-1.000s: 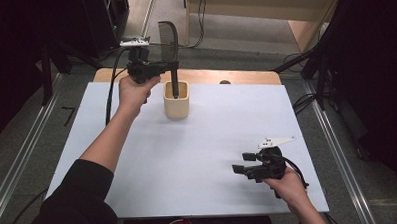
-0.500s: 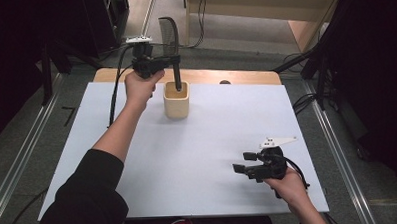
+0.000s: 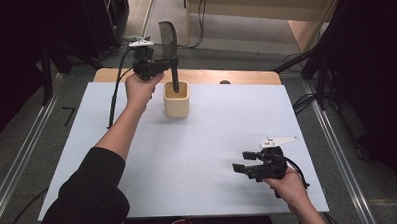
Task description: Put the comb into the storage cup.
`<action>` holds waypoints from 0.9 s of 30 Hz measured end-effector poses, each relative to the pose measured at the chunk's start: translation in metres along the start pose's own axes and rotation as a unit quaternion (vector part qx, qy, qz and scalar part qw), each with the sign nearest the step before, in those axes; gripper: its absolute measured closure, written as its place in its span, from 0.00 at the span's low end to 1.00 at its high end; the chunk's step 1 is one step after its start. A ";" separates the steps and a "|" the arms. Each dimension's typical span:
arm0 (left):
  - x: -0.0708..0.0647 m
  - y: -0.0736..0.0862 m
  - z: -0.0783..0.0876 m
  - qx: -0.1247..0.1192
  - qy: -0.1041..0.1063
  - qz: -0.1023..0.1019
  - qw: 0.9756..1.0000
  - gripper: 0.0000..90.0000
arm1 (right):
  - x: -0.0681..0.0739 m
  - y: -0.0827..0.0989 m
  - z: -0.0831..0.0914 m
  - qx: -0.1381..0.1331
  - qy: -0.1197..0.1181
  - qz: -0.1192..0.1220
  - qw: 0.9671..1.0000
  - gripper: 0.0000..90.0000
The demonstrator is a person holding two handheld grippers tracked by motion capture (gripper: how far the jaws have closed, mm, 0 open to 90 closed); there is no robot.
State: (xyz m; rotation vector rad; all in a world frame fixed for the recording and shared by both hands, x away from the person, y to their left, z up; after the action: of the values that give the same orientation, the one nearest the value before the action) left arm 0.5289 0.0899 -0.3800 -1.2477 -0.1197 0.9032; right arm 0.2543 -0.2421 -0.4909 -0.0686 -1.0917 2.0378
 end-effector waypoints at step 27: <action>0.008 0.027 -0.010 0.015 -0.004 -0.001 1.000 0.82 | 0.002 0.001 -0.010 0.012 -0.010 0.002 1.000 0.30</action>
State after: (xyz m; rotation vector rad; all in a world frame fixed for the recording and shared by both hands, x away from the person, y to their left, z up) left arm 0.5258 0.0885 -0.4095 -1.2152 -0.1129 0.9049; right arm 0.2562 -0.2339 -0.4973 -0.0383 -1.0806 2.0597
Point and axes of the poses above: each handheld gripper's, and its own axes: z roughly backward along the jaws, y roughly out of its underside, x roughly to its left, the point moved 2 cm from there along -z, roughly forward along the jaws, and after that the axes turned 5 degrees about z, right-handed, at the moved point
